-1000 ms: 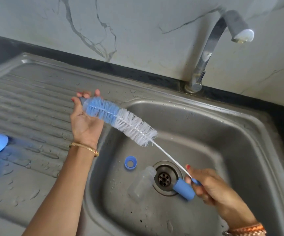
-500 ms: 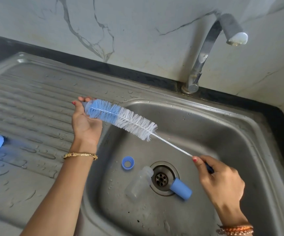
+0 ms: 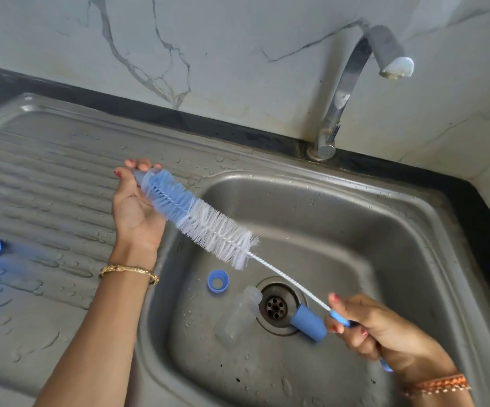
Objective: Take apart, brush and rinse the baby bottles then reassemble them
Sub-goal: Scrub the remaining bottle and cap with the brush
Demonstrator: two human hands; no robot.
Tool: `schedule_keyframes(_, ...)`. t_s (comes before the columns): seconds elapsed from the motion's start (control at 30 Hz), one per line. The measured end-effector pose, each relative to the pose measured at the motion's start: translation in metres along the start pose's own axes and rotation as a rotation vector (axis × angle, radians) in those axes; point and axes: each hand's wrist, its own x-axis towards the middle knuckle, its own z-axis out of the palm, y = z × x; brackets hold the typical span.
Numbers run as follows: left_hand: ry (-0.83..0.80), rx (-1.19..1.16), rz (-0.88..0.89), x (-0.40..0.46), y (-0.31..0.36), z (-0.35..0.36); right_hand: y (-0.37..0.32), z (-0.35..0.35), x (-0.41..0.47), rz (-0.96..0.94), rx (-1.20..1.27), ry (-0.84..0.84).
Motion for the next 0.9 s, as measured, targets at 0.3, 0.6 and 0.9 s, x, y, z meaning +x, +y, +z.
schedule_keyframes(0.3,0.027,-0.044,0.032,0.005,-0.005,-0.002,0.012,0.002,0.015,-0.417,-0.21,0.346)
schedule_keyframes(0.6,0.026,0.123,0.021,0.006,-0.011,-0.004,0.018,0.002,0.022,-0.875,-0.788,1.225)
schedule_keyframes(0.9,-0.01,0.149,0.007,0.001,-0.012,0.004,0.013,0.0,0.021,-0.381,-0.508,0.844)
